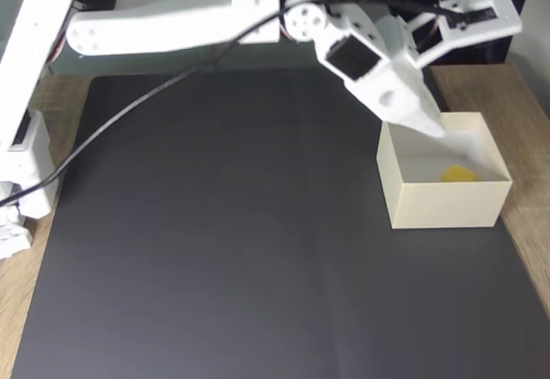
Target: Grasp a cube block and put it in the white box.
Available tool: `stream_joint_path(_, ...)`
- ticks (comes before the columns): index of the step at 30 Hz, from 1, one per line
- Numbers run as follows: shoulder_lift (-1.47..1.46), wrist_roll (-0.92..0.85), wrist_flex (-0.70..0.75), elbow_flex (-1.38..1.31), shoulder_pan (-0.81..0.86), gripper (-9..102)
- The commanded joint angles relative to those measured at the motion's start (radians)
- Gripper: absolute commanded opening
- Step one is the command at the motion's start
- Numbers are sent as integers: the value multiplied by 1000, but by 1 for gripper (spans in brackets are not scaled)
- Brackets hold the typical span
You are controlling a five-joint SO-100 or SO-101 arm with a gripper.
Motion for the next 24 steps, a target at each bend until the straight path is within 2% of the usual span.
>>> stream_joint_path(1,150,0,18,32,-31,0)
stream_joint_path(8,483,12,-44,431,-83,0)
stream_joint_path(14,801,9,-183,876,-117,0)
stream_joint_path(18,963,2,-299,1103,-121,0)
stream_joint_path(24,1173,5,-393,1384,-109,0)
